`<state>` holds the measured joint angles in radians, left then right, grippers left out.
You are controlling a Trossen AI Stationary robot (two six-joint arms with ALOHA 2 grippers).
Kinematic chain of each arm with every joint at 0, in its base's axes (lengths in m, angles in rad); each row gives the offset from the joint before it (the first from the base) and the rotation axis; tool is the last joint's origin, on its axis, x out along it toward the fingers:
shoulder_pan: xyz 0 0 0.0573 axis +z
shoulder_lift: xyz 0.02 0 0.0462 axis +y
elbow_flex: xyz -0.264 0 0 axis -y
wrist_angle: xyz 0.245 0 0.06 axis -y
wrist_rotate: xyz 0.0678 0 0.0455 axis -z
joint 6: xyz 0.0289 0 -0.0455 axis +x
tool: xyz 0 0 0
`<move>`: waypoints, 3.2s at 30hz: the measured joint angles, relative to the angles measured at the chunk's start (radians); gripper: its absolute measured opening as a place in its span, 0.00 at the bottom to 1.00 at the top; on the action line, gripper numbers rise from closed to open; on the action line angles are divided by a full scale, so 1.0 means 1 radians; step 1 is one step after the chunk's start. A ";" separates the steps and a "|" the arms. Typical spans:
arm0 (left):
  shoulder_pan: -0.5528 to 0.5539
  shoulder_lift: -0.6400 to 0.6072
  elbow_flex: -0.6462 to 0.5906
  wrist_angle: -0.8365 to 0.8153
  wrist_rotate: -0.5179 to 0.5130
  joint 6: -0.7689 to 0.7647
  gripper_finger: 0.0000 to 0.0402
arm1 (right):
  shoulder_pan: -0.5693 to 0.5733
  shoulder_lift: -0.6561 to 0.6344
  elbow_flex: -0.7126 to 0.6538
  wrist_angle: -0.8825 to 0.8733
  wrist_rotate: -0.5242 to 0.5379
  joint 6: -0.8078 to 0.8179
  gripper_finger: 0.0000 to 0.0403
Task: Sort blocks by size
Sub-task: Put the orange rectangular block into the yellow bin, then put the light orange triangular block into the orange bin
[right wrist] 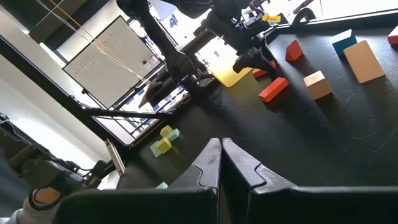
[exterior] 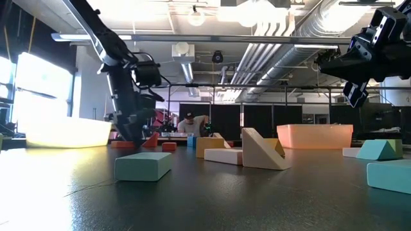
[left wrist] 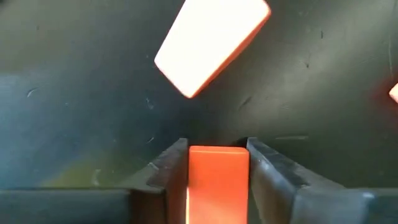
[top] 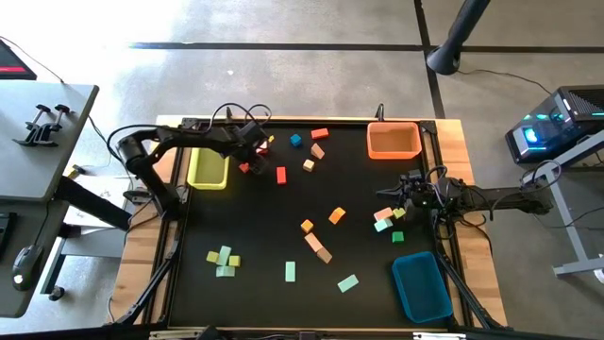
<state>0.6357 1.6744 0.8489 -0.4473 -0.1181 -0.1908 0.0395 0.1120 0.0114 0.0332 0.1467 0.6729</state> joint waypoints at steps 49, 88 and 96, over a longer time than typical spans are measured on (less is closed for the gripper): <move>0.079 -0.500 -0.116 -0.205 -0.251 0.027 0.50 | 0.000 0.000 0.000 0.000 0.000 0.000 0.00; -0.372 -0.652 -0.515 0.950 0.186 0.275 0.50 | 0.000 0.535 0.025 0.816 0.357 -0.129 0.00; -0.371 -0.652 -0.523 0.965 0.186 0.247 0.50 | -0.002 0.946 0.335 0.736 0.357 -0.254 0.00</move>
<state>0.2644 1.0225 0.3256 0.5177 0.0677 0.0566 0.0376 1.0578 0.3461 0.7693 0.5034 0.4192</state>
